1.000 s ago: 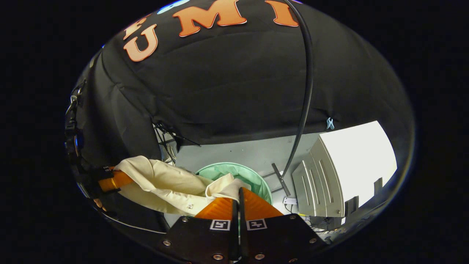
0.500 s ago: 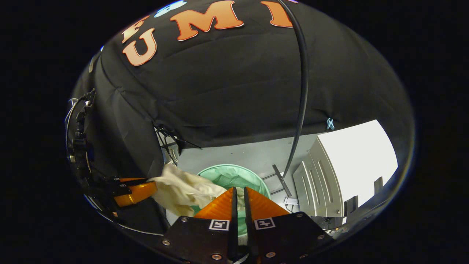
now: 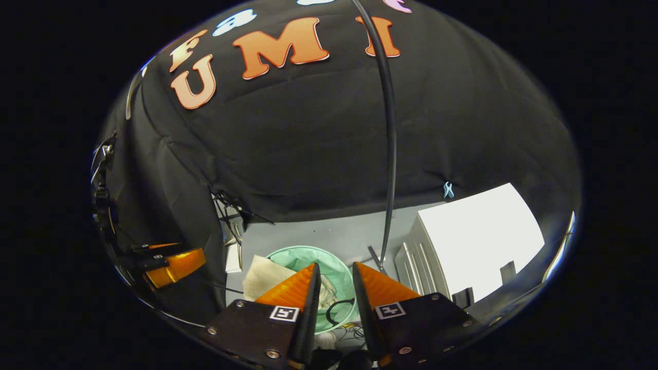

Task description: Grasp the clothes on the hanger with both hands and then place them into the laundry hamper below.

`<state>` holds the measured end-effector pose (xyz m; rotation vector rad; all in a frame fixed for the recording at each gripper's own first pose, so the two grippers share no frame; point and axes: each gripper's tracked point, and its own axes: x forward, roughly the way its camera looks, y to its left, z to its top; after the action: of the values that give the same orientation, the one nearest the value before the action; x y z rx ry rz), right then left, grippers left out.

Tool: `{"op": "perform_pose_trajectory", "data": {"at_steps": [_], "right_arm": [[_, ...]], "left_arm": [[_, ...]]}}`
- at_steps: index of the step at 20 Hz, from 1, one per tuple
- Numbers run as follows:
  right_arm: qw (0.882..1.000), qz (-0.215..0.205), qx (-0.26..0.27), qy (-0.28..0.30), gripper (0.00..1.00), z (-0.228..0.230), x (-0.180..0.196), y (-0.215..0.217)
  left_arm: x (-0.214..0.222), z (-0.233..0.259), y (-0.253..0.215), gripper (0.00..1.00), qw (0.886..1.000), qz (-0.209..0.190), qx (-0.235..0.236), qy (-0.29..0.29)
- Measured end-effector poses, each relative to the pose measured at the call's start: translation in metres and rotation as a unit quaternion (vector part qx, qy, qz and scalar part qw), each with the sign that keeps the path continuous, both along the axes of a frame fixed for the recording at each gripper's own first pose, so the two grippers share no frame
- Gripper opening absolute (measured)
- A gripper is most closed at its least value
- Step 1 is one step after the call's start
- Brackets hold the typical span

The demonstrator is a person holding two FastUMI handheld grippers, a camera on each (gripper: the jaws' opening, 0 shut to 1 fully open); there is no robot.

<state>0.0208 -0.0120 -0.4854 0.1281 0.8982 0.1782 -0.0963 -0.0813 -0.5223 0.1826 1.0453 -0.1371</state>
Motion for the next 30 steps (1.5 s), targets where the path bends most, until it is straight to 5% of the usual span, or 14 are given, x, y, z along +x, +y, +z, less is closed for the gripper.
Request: {"op": "perform_pose_trajectory", "data": {"at_steps": [2, 4, 8, 14, 20, 25, 30], "right_arm": [[1.000, 0.011, 0.001, -0.020, 0.42, 0.029, 0.008, -0.002], [0.998, 0.016, -0.014, -0.050, 0.66, 0.053, 0.017, -0.013], [0.993, 0.043, -0.030, -0.108, 0.90, 0.114, 0.028, -0.019], [0.978, 0.075, -0.032, -0.192, 0.92, 0.201, 0.038, -0.017], [0.965, 0.077, -0.029, -0.251, 0.92, 0.276, 0.040, -0.029], [0.948, 0.068, -0.021, -0.310, 0.92, 0.341, 0.040, -0.037], [0.930, 0.066, -0.030, -0.360, 0.92, 0.388, 0.036, -0.050]], "left_arm": [[0.002, 0.023, -0.004, 0.96, 1.000, 0.004, 0.003, -0.025], [0.009, 0.050, -0.009, 0.96, 0.998, 0.016, 0.000, -0.055], [0.023, 0.111, -0.010, 0.96, 0.991, 0.030, 0.008, -0.129], [0.041, 0.209, -0.010, 0.96, 0.974, 0.037, -0.001, -0.224], [0.060, 0.319, -0.001, 0.97, 0.941, 0.055, -0.018, -0.332], [0.061, 0.369, -0.003, 0.94, 0.921, 0.052, -0.009, -0.386], [0.059, 0.393, 0.000, 0.94, 0.912, 0.053, -0.002, -0.406]]}}
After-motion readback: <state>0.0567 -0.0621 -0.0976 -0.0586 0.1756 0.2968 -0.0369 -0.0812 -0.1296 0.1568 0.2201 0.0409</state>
